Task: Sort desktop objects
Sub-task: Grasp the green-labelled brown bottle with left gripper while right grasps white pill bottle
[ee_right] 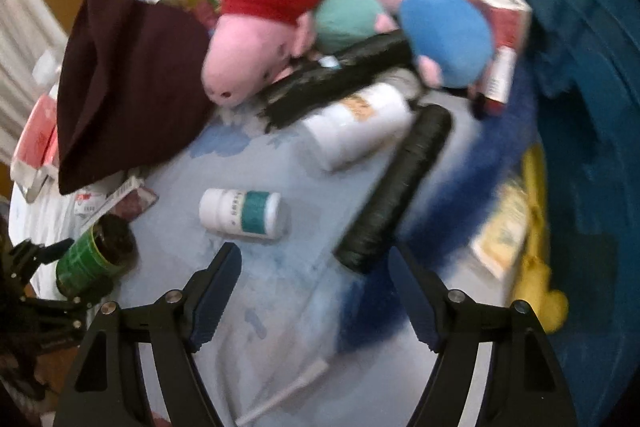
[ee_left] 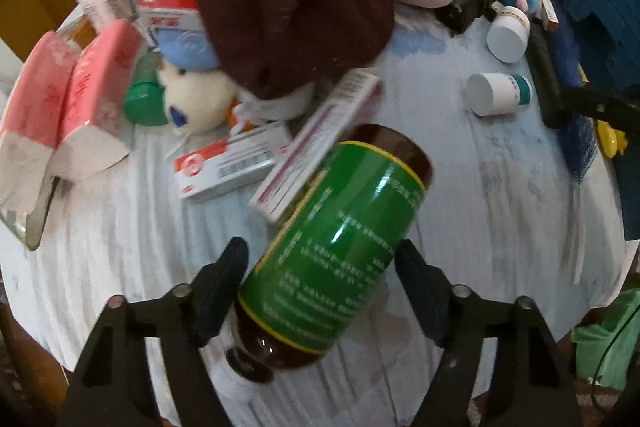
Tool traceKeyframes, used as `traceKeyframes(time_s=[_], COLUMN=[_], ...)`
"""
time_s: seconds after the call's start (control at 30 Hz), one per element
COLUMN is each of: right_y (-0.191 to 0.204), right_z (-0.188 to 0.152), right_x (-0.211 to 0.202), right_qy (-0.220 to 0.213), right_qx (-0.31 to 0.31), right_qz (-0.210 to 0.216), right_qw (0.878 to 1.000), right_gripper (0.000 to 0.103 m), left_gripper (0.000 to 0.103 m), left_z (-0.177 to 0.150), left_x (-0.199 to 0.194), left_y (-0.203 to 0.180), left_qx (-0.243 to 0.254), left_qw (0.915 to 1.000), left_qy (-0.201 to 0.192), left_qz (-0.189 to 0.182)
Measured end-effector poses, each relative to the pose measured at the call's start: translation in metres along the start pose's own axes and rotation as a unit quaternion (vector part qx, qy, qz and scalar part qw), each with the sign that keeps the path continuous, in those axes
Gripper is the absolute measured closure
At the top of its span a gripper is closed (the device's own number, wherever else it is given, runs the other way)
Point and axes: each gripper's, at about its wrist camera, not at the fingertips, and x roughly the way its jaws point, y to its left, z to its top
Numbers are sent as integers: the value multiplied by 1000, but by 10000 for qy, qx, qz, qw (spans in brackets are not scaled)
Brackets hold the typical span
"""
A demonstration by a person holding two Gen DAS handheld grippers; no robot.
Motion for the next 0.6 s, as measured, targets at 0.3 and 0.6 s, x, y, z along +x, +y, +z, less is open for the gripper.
traceKeyframes(time_s=[0.3,0.6], right_y=[31,35], right_z=[21,26], right_x=[38,62], right_qy=[316,417], right_qx=[-249,-62], right_qz=[177,318], right_qw=[9990,9986], right_gripper=[25,23], left_gripper=[37,42], left_z=[20,22], left_x=[3,9], left_y=[-10,-24], left_qx=[-324,-409], left_qw=[9993,9992], left_qy=[-130,5], left_qz=[-117,-30])
